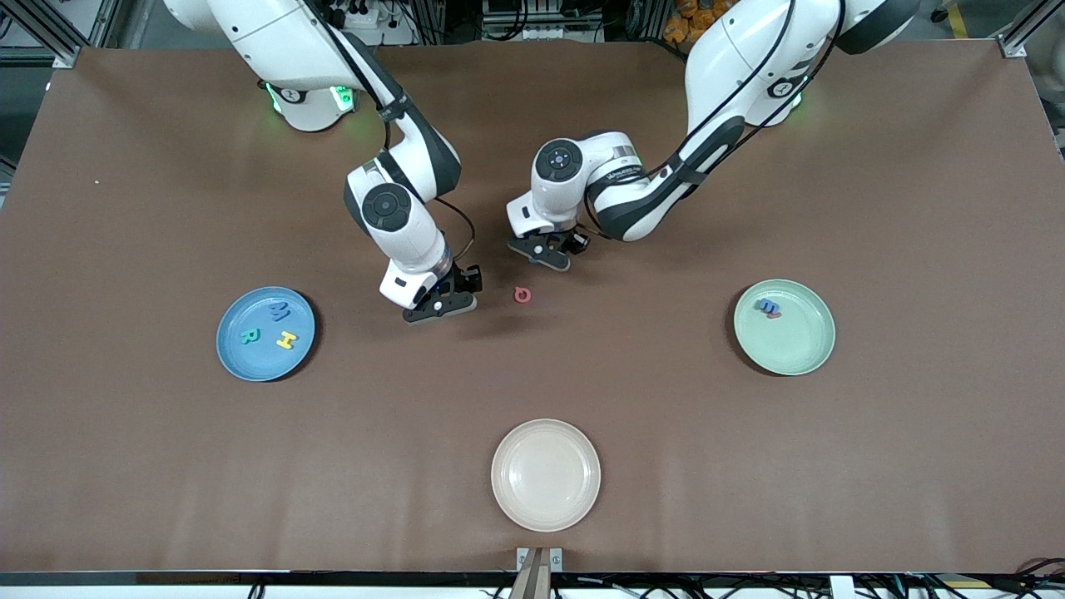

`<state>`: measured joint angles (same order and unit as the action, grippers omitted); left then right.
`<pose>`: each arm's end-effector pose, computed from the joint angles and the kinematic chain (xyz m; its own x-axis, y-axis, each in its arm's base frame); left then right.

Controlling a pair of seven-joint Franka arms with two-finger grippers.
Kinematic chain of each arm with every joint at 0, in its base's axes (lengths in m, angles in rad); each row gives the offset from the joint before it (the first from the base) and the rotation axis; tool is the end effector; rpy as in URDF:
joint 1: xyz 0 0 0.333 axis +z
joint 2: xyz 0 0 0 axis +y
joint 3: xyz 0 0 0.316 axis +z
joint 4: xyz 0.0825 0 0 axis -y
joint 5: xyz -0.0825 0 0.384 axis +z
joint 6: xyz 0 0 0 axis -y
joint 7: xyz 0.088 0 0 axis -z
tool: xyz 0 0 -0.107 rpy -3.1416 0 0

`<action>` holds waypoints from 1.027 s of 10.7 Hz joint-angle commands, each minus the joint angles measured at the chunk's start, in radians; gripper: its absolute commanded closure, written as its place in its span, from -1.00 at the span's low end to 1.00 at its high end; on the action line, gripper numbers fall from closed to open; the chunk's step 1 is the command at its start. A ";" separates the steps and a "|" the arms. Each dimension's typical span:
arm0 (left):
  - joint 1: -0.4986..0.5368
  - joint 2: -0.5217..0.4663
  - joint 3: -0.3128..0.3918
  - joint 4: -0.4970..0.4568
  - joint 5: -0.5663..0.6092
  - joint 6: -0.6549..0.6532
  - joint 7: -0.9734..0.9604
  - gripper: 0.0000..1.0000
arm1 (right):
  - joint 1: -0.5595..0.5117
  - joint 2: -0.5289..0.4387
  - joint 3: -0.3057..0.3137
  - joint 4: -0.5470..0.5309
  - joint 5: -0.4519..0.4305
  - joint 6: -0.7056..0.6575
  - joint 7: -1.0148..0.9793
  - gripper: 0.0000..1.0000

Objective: Sort uppercase to blue plate, lowercase to green plate
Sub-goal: 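Move the right gripper to the pink Q while the left gripper aligns over h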

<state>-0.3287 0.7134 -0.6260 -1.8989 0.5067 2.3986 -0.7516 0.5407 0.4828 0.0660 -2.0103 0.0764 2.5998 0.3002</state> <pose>0.3735 -0.4966 0.1786 0.8840 -0.4635 -0.0604 -0.4618 -0.8861 0.0404 0.5080 0.3492 0.2219 0.9708 0.2273 0.0765 0.2345 -0.9666 -0.1039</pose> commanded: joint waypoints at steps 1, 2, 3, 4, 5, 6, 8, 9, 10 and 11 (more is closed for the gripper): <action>-0.016 0.014 0.014 0.015 0.026 0.010 -0.008 0.16 | -0.005 0.011 0.003 0.013 -0.004 0.006 0.014 -0.24; -0.022 0.014 0.028 0.017 0.027 0.010 -0.006 0.20 | -0.005 0.011 0.005 0.013 -0.004 0.006 0.014 -0.24; -0.024 0.014 0.029 0.017 0.027 0.011 -0.006 0.27 | -0.005 0.011 0.005 0.012 -0.004 0.006 0.014 -0.24; -0.024 0.014 0.029 0.017 0.027 0.011 -0.006 0.31 | -0.005 0.011 0.005 0.012 -0.004 0.006 0.014 -0.25; -0.024 0.014 0.029 0.017 0.027 0.011 -0.006 0.31 | -0.005 0.013 0.005 0.012 -0.004 0.006 0.014 -0.25; -0.024 0.014 0.029 0.018 0.027 0.011 -0.006 0.31 | -0.005 0.011 0.005 0.012 -0.004 0.006 0.014 -0.25; -0.032 0.014 0.029 0.024 0.027 0.013 -0.006 0.28 | -0.005 0.013 0.005 0.012 -0.004 0.006 0.014 -0.25; -0.036 0.017 0.029 0.024 0.035 0.034 -0.005 0.28 | -0.005 0.013 0.005 0.012 -0.004 0.006 0.014 -0.25; -0.038 0.021 0.029 0.024 0.065 0.045 -0.005 0.26 | -0.005 0.014 0.005 0.012 -0.004 0.006 0.014 -0.25; -0.038 0.023 0.029 0.024 0.099 0.047 -0.006 0.26 | -0.005 0.014 0.005 0.012 -0.004 0.006 0.014 -0.25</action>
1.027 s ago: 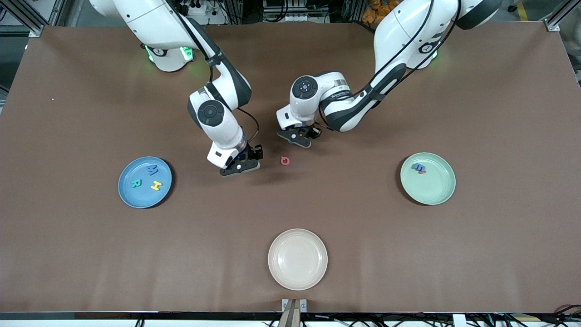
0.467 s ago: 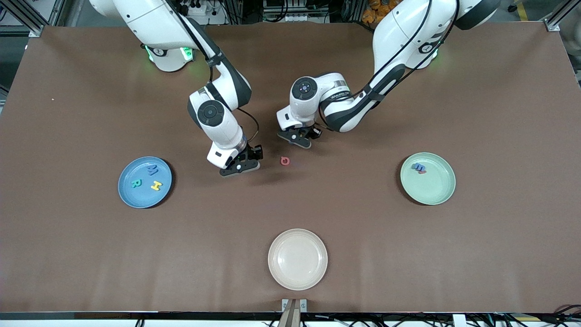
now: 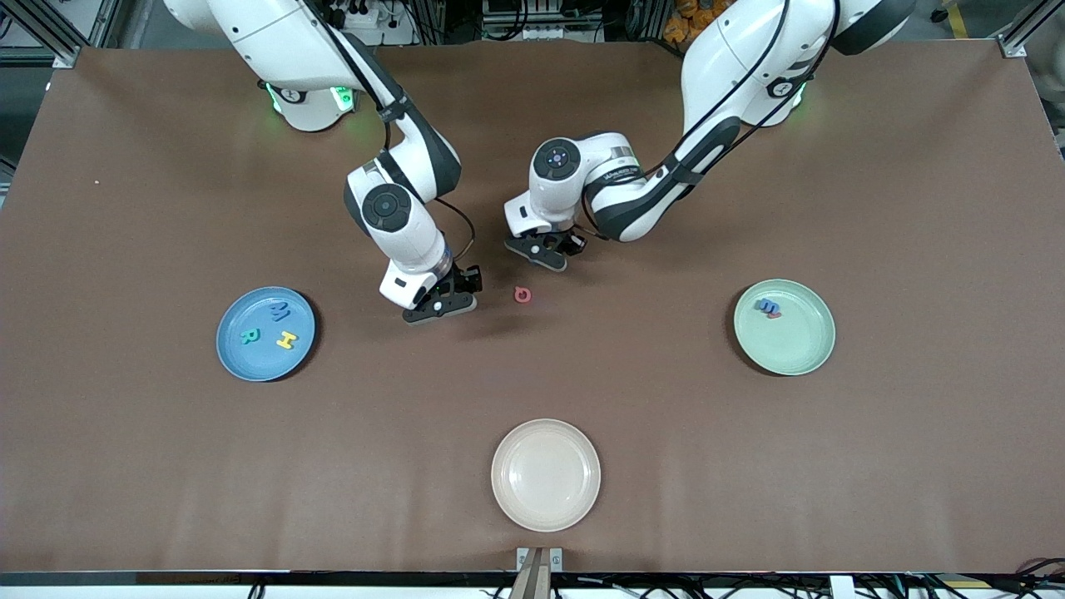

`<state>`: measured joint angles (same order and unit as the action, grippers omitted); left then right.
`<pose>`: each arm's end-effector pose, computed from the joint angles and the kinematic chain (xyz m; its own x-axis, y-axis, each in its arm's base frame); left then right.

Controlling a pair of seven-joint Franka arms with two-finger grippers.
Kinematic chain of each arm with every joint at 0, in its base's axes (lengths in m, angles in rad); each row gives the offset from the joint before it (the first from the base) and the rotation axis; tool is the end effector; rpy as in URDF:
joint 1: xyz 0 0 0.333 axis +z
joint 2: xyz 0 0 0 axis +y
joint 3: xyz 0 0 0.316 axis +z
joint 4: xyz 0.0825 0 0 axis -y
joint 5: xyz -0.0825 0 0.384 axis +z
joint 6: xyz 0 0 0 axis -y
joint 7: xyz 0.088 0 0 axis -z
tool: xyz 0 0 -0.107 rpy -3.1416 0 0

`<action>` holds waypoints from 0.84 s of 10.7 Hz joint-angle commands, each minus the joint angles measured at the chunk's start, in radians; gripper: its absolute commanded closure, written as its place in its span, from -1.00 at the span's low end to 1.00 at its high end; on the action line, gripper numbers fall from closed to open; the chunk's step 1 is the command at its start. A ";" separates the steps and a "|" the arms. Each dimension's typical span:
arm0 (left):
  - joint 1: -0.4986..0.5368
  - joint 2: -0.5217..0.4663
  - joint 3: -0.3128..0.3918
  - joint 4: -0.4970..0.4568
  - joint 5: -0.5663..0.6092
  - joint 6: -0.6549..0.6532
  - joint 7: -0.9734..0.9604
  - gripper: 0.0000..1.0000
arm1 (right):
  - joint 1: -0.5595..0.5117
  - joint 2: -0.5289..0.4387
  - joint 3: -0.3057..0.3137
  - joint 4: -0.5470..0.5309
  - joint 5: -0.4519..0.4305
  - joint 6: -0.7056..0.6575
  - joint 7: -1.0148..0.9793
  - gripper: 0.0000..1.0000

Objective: Sort uppercase to blue plate, lowercase to green plate
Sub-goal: 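Move the right gripper to the pink Q while the left gripper aligns over h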

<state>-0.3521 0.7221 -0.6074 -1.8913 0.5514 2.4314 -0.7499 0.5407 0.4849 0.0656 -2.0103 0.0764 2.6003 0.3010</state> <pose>0.3724 -0.5024 0.1753 0.8664 -0.4990 -0.0189 -0.4982 -0.8664 0.0341 0.5080 0.3489 0.2206 0.9712 0.2262 0.0750 0.2332 -0.9669 -0.1033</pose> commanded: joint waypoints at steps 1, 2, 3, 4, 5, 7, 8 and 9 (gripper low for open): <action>-0.015 0.019 0.011 0.017 0.068 0.015 -0.008 0.26 | -0.005 0.012 0.005 0.012 -0.004 0.008 0.014 -0.25; -0.015 0.019 0.011 0.017 0.068 0.015 -0.008 0.28 | -0.005 0.012 0.005 0.012 -0.004 0.006 0.014 -0.25; -0.016 0.019 0.011 0.017 0.068 0.015 -0.008 0.31 | -0.005 0.012 0.005 0.012 -0.004 0.008 0.014 -0.25; -0.015 0.019 0.011 0.015 0.068 0.015 -0.008 0.45 | -0.005 0.015 0.003 0.012 -0.004 0.008 0.014 -0.25; -0.015 0.019 0.011 0.015 0.068 0.015 -0.008 0.63 | -0.005 0.017 0.003 0.012 -0.004 0.008 0.014 -0.25; -0.015 0.019 0.011 0.008 0.068 0.014 -0.009 1.00 | -0.005 0.017 0.005 0.010 -0.004 0.014 0.014 -0.26; -0.015 0.017 0.011 0.005 0.068 0.012 -0.016 1.00 | -0.005 0.018 0.005 0.010 -0.004 0.017 0.014 -0.26; -0.015 0.011 0.011 0.003 0.068 0.006 -0.022 1.00 | -0.005 0.018 0.005 0.008 -0.004 0.017 0.014 -0.26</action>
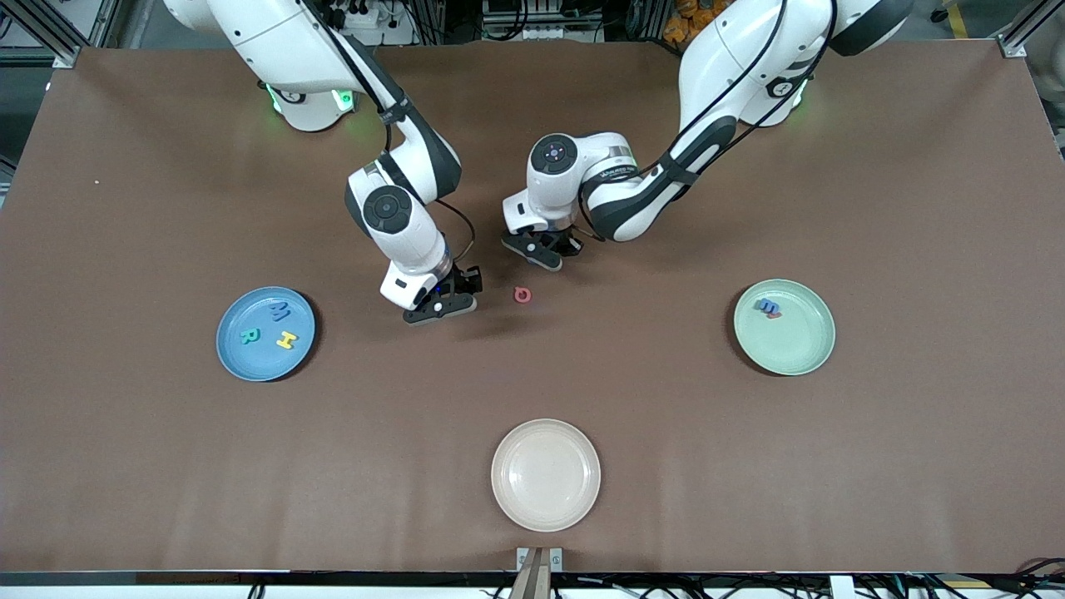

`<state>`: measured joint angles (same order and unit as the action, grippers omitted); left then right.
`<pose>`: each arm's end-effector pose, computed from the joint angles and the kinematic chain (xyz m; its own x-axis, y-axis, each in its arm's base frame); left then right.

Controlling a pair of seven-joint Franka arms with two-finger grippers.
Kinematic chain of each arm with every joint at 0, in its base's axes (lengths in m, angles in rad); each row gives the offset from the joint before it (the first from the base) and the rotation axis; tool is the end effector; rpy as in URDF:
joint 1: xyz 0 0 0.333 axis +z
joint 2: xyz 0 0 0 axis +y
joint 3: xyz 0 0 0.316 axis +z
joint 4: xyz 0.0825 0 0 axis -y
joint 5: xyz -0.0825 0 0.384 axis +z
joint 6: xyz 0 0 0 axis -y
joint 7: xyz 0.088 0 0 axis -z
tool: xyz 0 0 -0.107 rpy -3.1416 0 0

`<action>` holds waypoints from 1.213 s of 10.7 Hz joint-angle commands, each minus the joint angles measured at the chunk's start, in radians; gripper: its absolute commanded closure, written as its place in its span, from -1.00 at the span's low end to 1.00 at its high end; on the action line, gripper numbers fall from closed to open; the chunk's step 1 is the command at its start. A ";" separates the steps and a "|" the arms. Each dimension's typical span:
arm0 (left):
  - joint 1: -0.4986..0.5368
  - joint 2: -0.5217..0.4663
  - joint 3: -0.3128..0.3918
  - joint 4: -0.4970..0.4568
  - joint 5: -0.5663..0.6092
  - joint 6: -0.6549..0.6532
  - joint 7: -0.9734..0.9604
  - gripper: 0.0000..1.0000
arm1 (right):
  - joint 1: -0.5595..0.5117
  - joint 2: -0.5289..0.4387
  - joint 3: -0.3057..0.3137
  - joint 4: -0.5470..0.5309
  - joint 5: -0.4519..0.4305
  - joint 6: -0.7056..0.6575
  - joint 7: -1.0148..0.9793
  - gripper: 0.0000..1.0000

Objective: Sort uppercase to blue plate, lowercase to green plate
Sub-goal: 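Grasp the yellow h with the left gripper while the right gripper grasps Q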

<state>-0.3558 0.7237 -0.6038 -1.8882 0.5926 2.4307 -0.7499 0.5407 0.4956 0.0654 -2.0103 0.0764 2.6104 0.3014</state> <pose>0.3730 -0.5028 0.1747 0.8509 -0.5254 0.0004 -0.5253 -0.8508 0.0130 0.5079 0.3486 0.2150 0.9715 0.2249 0.0744 0.2318 -0.9673 -0.1031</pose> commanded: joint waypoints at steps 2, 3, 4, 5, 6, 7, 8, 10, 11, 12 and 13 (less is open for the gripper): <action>0.004 -0.030 0.007 0.000 0.024 -0.012 -0.023 1.00 | -0.005 0.009 0.004 0.010 -0.004 0.007 0.013 -0.26; 0.015 -0.055 0.006 0.000 0.015 -0.040 -0.020 1.00 | -0.007 0.009 0.004 0.010 -0.004 0.007 0.013 -0.26; 0.050 -0.085 -0.004 -0.002 0.010 -0.076 -0.014 1.00 | -0.005 0.014 0.005 0.010 -0.004 0.011 0.015 -0.26; 0.104 -0.107 -0.043 -0.003 0.009 -0.120 -0.009 1.00 | -0.002 0.020 0.005 0.010 -0.004 0.026 0.015 -0.26; 0.171 -0.127 -0.084 -0.002 0.009 -0.178 -0.006 1.00 | 0.016 0.032 0.004 0.018 -0.006 0.034 0.036 -0.26; 0.261 -0.142 -0.134 -0.002 0.007 -0.226 0.010 1.00 | 0.022 0.052 0.004 0.046 -0.007 0.030 0.082 -0.26; 0.366 -0.148 -0.187 -0.002 0.007 -0.272 0.059 1.00 | 0.036 0.067 0.004 0.079 -0.007 0.024 0.123 -0.26; 0.542 -0.167 -0.229 0.000 0.001 -0.378 0.221 1.00 | 0.070 0.112 0.002 0.146 -0.020 0.014 0.236 -0.26; 0.608 -0.168 -0.228 0.001 -0.002 -0.383 0.318 1.00 | 0.087 0.130 0.002 0.184 -0.050 -0.024 0.296 -0.26; 0.658 -0.167 -0.220 -0.005 -0.002 -0.384 0.370 1.00 | 0.113 0.150 0.002 0.238 -0.119 -0.082 0.392 -0.26; 0.675 -0.165 -0.200 -0.011 -0.001 -0.393 0.401 1.00 | 0.125 0.176 0.004 0.290 -0.223 -0.139 0.492 -0.26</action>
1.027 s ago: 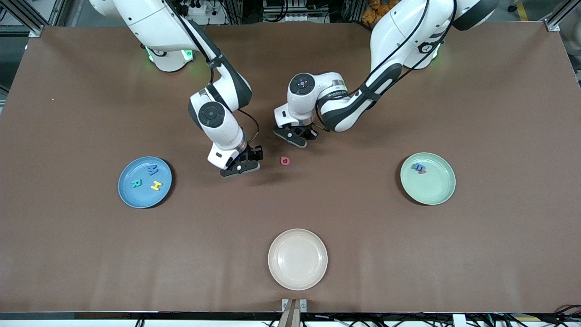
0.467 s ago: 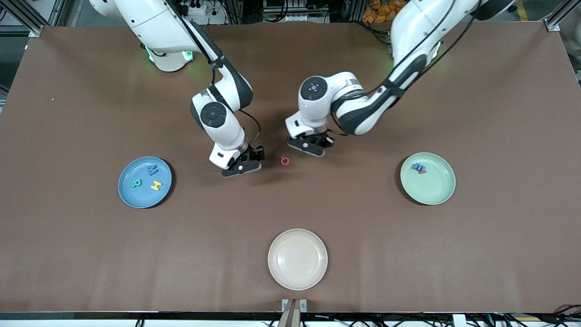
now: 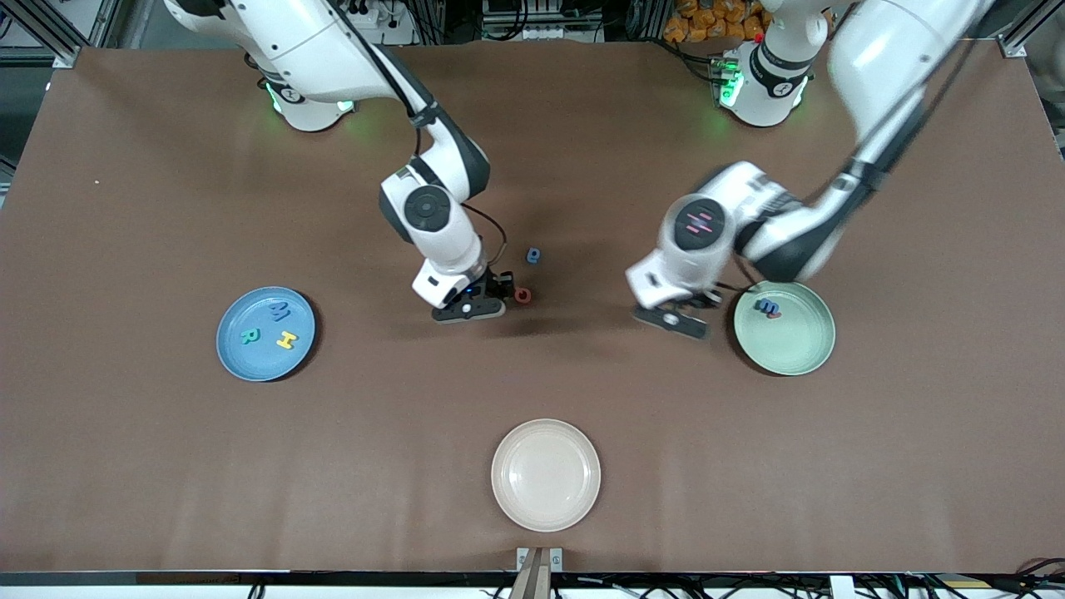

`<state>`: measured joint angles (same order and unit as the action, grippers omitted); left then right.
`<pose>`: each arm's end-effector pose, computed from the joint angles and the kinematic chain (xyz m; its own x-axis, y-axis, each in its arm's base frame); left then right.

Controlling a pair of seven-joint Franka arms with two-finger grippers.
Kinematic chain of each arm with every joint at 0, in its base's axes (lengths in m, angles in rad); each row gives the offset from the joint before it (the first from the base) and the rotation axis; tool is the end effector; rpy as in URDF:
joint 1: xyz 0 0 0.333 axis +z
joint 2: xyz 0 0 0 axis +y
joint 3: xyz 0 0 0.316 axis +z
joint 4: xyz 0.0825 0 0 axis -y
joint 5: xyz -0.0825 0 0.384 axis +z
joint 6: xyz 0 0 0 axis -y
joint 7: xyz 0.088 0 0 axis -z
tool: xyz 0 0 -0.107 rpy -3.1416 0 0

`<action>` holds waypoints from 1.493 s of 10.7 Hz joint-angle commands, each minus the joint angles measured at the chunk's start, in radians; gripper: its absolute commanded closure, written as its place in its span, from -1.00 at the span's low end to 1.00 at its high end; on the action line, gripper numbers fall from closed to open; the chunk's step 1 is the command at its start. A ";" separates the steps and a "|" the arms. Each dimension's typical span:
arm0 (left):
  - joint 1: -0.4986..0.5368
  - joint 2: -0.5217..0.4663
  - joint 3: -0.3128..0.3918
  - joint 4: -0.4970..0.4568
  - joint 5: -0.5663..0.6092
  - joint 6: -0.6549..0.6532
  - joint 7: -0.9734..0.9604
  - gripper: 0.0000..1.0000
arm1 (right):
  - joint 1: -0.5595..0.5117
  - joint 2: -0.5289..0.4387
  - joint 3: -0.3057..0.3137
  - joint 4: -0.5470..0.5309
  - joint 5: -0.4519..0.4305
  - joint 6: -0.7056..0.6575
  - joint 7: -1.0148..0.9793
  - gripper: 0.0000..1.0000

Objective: Sort uppercase to blue plate, lowercase to green plate
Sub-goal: 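Grasp the yellow h with the left gripper while the right gripper grasps Q, then place the h on the green plate while the right gripper lifts the Q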

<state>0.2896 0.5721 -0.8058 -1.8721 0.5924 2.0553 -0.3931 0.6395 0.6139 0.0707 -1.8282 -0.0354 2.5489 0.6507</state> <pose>0.5604 -0.2497 0.2714 0.9125 -0.3871 -0.1321 -0.4026 -0.9072 -0.1221 0.5015 0.4274 0.2070 0.9947 0.0694 0.0755 0.0754 -0.9939 -0.0800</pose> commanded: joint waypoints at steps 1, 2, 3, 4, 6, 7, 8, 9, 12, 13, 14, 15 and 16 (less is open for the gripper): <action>0.029 -0.020 0.043 -0.024 0.000 -0.038 0.086 1.00 | 0.032 0.085 -0.002 0.147 -0.173 -0.099 0.235 -0.26; 0.031 -0.020 0.075 -0.024 0.000 -0.046 0.124 1.00 | 0.040 0.101 0.000 0.162 -0.175 -0.093 0.266 -0.27; 0.031 -0.021 0.115 -0.033 0.000 -0.047 0.138 1.00 | 0.052 0.113 0.000 0.164 -0.172 -0.087 0.273 -0.27; 0.031 -0.035 0.134 -0.056 0.000 -0.049 0.149 1.00 | 0.054 0.122 0.001 0.165 -0.166 -0.084 0.276 -0.27; 0.031 -0.040 0.184 -0.058 0.000 -0.058 0.221 1.00 | 0.071 0.127 0.012 0.167 -0.137 -0.075 0.276 -0.27; 0.031 -0.035 0.212 -0.058 0.000 -0.058 0.240 0.78 | 0.071 0.132 0.017 0.165 -0.104 -0.058 0.276 -0.27; 0.031 -0.035 0.214 -0.058 0.000 -0.058 0.244 0.05 | 0.071 0.132 0.021 0.167 -0.087 -0.056 0.274 -0.27; 0.029 -0.038 0.214 -0.056 0.000 -0.058 0.244 -0.99 | 0.071 0.130 0.021 0.167 -0.086 -0.056 0.273 -0.27; 0.017 -0.054 0.208 -0.052 -0.005 -0.063 0.244 -1.00 | 0.080 0.135 0.026 0.165 -0.084 -0.055 0.291 -0.27; 0.007 -0.073 0.188 -0.049 -0.057 -0.069 0.244 -1.00 | 0.084 0.135 0.029 0.165 -0.084 -0.055 0.293 -0.27; -0.027 -0.092 0.175 -0.041 -0.136 -0.087 0.231 -1.00 | 0.085 0.136 0.029 0.165 -0.086 -0.055 0.293 -0.26; -0.047 -0.107 0.160 -0.041 -0.202 -0.089 0.224 -1.00 | 0.086 0.142 0.029 0.165 -0.089 -0.053 0.291 -0.19; -0.049 -0.110 0.130 -0.042 -0.233 -0.090 0.223 -1.00 | 0.088 0.145 0.029 0.165 -0.093 -0.053 0.287 0.12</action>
<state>0.2541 0.5003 -0.6524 -1.9033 0.4122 1.9890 -0.1632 0.7197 0.7390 0.1004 -1.6842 -0.1323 2.4961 0.9292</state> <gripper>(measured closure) 0.000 0.396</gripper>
